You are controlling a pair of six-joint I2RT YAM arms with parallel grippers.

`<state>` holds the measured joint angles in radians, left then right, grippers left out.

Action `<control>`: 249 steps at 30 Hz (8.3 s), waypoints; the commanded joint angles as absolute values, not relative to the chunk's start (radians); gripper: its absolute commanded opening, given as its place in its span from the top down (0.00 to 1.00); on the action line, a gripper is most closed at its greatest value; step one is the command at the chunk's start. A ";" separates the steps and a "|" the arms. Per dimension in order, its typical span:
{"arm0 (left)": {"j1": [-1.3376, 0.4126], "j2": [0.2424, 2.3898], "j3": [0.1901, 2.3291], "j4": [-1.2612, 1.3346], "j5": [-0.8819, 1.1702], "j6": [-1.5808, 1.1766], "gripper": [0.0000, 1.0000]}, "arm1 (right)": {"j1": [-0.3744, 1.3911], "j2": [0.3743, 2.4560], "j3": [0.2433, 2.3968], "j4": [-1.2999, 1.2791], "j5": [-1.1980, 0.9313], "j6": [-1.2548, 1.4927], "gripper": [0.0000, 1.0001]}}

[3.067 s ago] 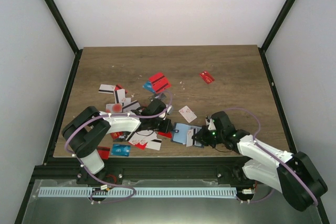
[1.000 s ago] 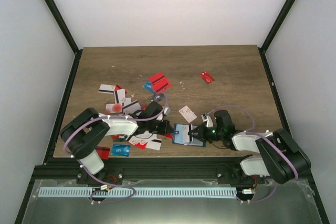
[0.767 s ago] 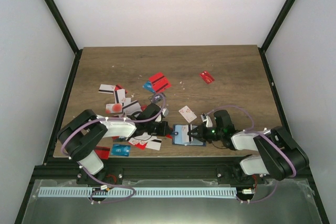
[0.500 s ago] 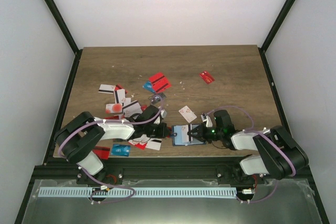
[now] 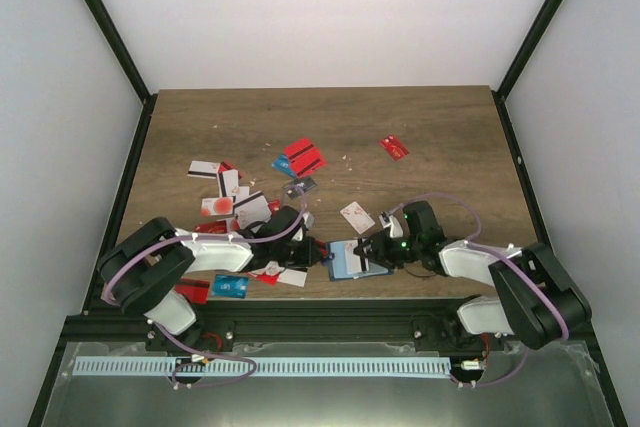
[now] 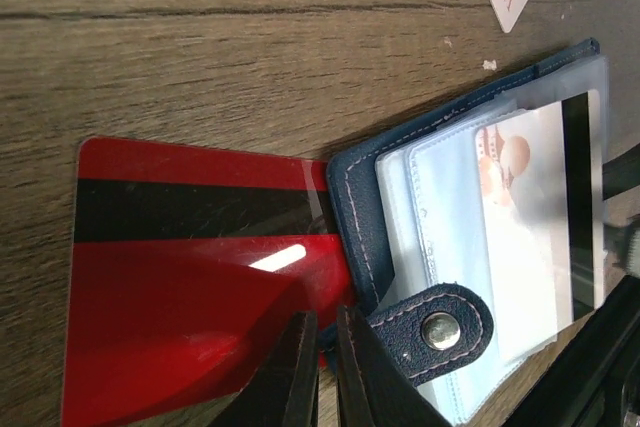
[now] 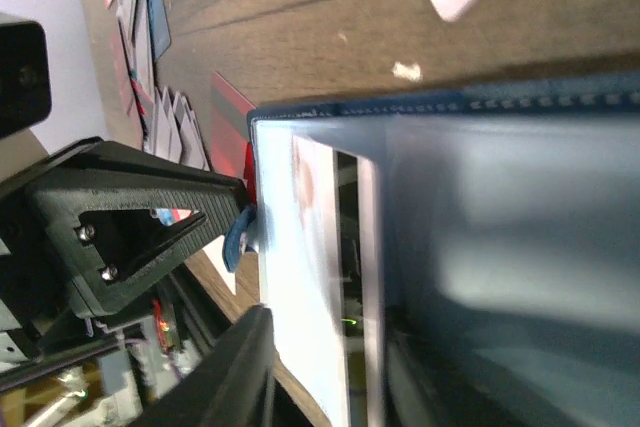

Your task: Put the credit cards into the card holder

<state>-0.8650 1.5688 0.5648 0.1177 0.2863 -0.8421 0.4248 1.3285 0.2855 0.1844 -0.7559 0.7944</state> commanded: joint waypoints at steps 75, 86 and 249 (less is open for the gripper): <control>-0.852 1.177 0.601 -0.383 -0.082 -0.836 0.72 | 0.574 1.196 0.585 -0.251 -0.612 0.676 0.59; -0.659 1.023 0.495 -0.559 -0.173 -0.887 0.77 | 0.785 1.423 0.662 0.112 -0.650 0.940 0.51; -0.635 0.884 0.240 -0.445 0.082 -0.957 0.93 | 1.008 1.936 0.958 0.102 -0.605 0.956 0.94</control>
<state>-0.6292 0.8795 0.2653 -0.4095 0.0826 -0.9478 1.0031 1.9659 0.9436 0.1928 -0.6621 0.9955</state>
